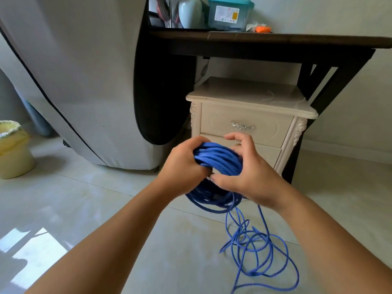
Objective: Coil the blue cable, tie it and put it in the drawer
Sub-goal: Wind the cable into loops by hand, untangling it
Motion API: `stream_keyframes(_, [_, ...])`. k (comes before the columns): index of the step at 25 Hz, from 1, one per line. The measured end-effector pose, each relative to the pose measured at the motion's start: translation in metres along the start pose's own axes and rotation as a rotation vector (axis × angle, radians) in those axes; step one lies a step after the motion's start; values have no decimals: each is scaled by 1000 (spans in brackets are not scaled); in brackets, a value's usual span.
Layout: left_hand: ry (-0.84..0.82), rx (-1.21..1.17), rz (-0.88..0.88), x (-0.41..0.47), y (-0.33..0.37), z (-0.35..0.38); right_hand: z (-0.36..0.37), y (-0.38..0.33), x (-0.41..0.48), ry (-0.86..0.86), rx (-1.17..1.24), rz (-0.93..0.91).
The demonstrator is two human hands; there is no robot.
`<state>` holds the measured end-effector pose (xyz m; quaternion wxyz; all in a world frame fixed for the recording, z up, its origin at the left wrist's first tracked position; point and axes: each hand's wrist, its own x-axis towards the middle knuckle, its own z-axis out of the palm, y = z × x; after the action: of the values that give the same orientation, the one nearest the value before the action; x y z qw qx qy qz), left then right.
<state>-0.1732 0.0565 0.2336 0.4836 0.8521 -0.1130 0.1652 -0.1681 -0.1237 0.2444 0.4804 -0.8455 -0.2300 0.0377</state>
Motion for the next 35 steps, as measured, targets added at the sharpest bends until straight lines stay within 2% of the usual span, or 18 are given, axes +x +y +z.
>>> stream_keyframes(3, [147,-349,-233,5,-4,-11,-14,17,-3,-217,87,172])
stream_keyframes(5, [199,-593,-359,7,-6,-16,-4,22,-6,-260,82,187])
stream_keyframes(7, [211,-767,-418,7,-5,-15,12,17,-6,-198,184,147])
stream_keyframes(10, [226,-918,-529,6,1,-2,35,7,-5,10,398,90])
stream_keyframes(13, [190,-1022,-633,2,2,16,39,5,3,207,599,112])
stream_keyframes(15, [124,-906,-653,-2,1,21,34,7,8,284,734,168])
stream_keyframes(17, [-24,-724,-657,-5,1,14,25,11,15,315,813,164])
stream_keyframes(19, [-166,-660,-592,-3,-1,0,15,13,19,323,756,144])
stream_keyframes(21, [-154,-558,-426,-1,-4,-15,9,14,21,319,535,128])
stream_keyframes(22, [-133,-367,-294,0,-6,-19,7,14,20,279,369,116])
stream_keyframes(24, [-201,84,28,-2,-6,-17,8,11,16,131,31,79])
stream_keyframes(25, [-239,234,151,-4,-6,-11,8,8,14,52,-85,48])
stream_keyframes(26, [-254,295,200,-5,-6,-6,8,5,12,-10,-147,19])
stream_keyframes(28, [-175,273,168,-5,-5,1,8,0,9,-29,-165,-19])
stream_keyframes(31, [-58,114,79,-2,-4,4,5,4,9,69,-45,-44])
stream_keyframes(33, [20,-28,15,0,-2,4,0,9,9,83,163,-8])
stream_keyframes(35, [126,-240,-120,2,0,1,-5,13,6,-20,387,44])
